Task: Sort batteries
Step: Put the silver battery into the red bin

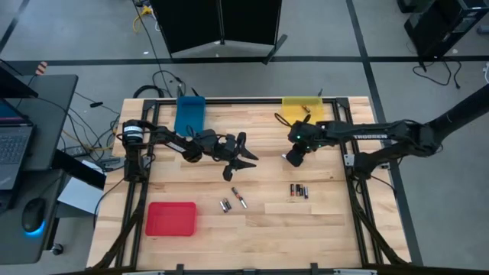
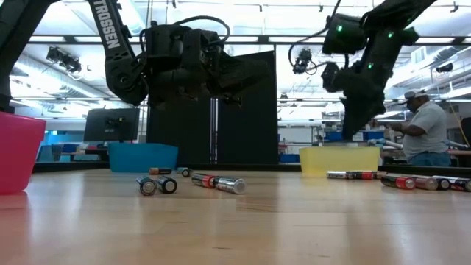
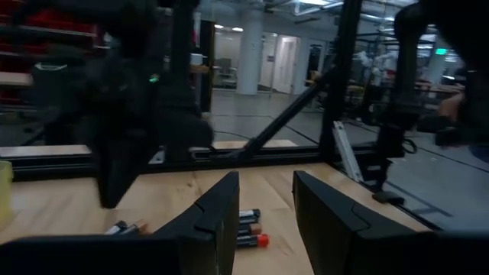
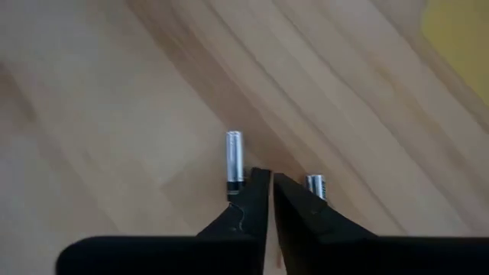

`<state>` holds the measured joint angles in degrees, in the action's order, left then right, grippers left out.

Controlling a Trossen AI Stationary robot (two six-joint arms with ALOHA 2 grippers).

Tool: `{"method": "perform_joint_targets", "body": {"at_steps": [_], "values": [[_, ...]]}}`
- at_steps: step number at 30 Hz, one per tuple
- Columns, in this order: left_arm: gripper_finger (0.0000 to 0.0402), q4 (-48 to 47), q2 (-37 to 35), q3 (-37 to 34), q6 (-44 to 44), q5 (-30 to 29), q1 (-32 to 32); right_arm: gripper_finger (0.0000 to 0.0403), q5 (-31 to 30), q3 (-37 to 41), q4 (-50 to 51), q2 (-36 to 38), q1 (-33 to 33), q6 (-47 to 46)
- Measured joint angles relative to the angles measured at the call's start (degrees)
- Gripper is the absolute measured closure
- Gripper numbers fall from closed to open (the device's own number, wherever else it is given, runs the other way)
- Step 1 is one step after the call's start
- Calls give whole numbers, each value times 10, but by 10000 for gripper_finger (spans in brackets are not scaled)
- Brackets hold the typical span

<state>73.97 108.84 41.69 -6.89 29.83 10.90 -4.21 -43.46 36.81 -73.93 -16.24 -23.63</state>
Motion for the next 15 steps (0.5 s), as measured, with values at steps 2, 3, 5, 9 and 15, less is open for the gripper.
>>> {"method": "perform_joint_targets", "body": {"at_steps": [2, 3, 5, 9, 15], "values": [[271, -4, 0, 0, 0, 11, 0, 350, 0, 0, -6, -18, -6, 10], [271, -4, 0, 0, 0, 12, 0, 343, 0, 0, -8, -26, -9, 14], [271, -7, 0, 0, 1, 13, 0, 328, 0, 0, -6, -42, -16, 27], [271, -8, 0, 0, 2, 13, 0, 299, -1, 0, 2, -68, -31, 51], [271, -17, 0, 0, 2, 13, 0, 269, -2, 0, 5, -102, -49, 80]]}}
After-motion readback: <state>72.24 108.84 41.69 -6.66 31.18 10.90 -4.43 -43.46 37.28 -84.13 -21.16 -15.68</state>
